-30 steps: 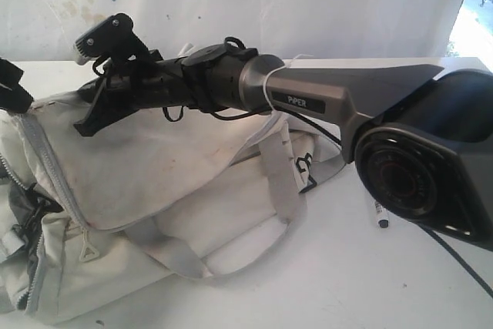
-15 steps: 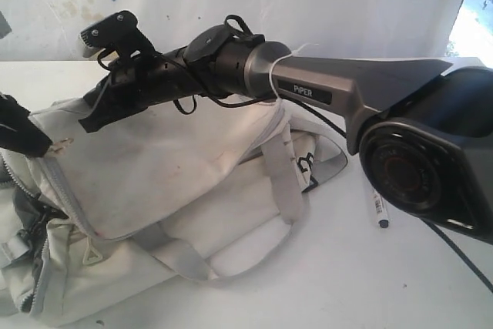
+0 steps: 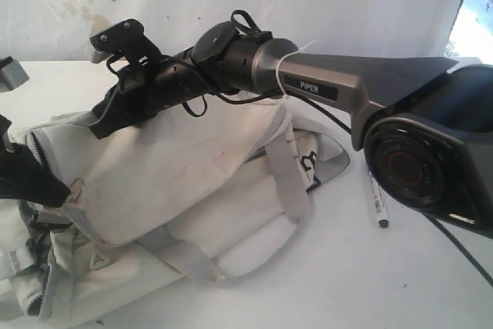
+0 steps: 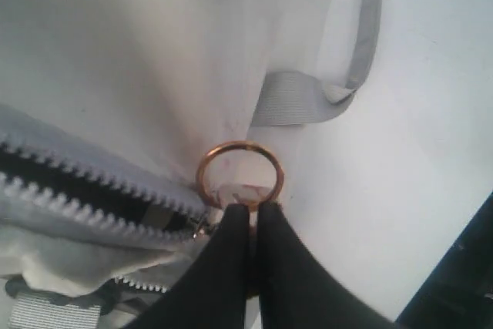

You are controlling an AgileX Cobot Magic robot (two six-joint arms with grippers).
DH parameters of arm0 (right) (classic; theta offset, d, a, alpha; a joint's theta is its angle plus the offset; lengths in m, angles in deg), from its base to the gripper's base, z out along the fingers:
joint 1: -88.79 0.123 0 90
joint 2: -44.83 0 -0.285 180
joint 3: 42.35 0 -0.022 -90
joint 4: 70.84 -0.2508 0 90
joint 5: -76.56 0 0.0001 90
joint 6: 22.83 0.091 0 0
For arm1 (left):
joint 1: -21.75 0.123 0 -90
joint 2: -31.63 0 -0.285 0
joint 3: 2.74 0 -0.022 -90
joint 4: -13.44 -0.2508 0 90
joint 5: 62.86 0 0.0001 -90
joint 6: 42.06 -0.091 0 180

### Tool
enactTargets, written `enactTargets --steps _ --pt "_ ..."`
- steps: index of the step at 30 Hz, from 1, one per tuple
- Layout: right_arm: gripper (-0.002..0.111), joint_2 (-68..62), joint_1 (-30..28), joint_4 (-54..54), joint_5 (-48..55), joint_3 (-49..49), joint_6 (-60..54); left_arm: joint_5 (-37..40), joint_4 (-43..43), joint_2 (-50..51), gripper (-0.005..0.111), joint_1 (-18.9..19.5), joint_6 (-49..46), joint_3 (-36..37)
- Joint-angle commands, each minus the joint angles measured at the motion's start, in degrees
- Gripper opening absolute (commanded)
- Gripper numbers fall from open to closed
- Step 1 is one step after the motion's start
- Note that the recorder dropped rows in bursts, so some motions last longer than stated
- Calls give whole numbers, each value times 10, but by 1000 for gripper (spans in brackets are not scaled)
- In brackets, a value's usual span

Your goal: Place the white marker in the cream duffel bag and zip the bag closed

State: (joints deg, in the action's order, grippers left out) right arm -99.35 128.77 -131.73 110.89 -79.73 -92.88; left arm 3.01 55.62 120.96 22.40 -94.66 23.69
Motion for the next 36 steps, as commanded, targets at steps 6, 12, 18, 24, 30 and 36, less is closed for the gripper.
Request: enactTargets --steps 6,12,18,24,30,36 --pt "0 5 -12 20 -45 -3 3 12 -2 -5 6 -1 -7 14" --pt "7 22 -12 33 -41 -3 3 13 6 -5 55 -1 -1 -4" --pt "30 41 -12 100 -27 -1 71 41 -15 -5 75 -1 52 -62" --pt "30 64 -13 241 40 -1 198 41 -144 -29 75 -1 199 -132" --pt "28 95 -13 373 143 -1 313 27 -245 -51 75 -1 312 -134" --pt "23 137 -10 413 204 45 354 0 -246 -49 75 -1 352 -133"
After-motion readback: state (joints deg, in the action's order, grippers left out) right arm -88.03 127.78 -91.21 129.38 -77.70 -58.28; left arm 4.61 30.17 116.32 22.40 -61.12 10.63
